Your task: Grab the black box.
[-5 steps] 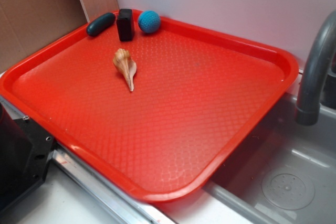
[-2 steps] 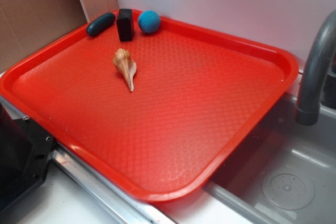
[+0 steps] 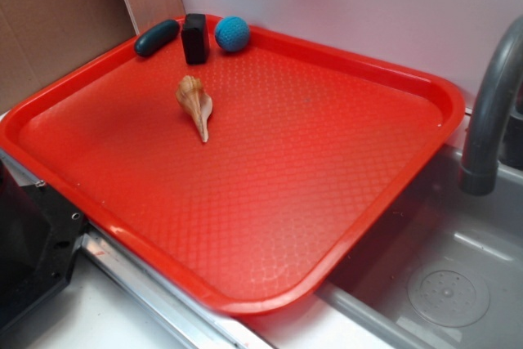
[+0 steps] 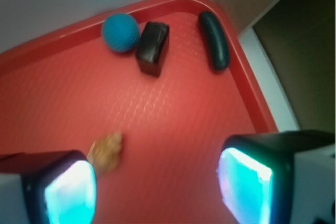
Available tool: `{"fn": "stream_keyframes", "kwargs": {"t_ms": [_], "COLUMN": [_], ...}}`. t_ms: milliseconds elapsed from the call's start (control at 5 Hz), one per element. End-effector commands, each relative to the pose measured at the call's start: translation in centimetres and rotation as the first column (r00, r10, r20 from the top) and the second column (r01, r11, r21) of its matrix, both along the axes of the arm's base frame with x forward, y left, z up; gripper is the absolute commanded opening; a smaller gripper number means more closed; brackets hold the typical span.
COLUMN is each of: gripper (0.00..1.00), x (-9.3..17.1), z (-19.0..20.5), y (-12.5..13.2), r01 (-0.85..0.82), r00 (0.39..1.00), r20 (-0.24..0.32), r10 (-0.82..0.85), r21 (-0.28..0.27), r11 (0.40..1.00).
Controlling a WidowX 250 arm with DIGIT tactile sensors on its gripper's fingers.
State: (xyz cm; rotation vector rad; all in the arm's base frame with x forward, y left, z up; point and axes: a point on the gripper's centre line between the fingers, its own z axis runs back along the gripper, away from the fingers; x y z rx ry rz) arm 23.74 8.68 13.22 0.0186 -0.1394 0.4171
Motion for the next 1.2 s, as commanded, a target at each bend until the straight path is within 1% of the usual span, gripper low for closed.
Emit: {"fn": "stream_keyframes", "kwargs": {"t_ms": [0,200,400,600,1000], "gripper": [1.0,1.0,1.0,1.0,1.0], "x": [3.0,4.0,4.4,4.4,4.7], "z": [-0.3,-1.3,-2.4,-3.4,-4.8], "y": [2.4,3.2,3.6,2.8,2.1], "r01": [-0.05,-0.111,-0.178,-0.218,-0.346], "r00": [0.999,0.993,0.982,0.971,0.93], "r20": [0.005,-0.044,-0.076,-0.126,-0.19], "r10": [0.05,0.11,0.172,0.205,0.314], "r21": [0.019,0.0,-0.069,-0.103,-0.166], "r11": [0.999,0.994,0.982,0.97,0.923]}}
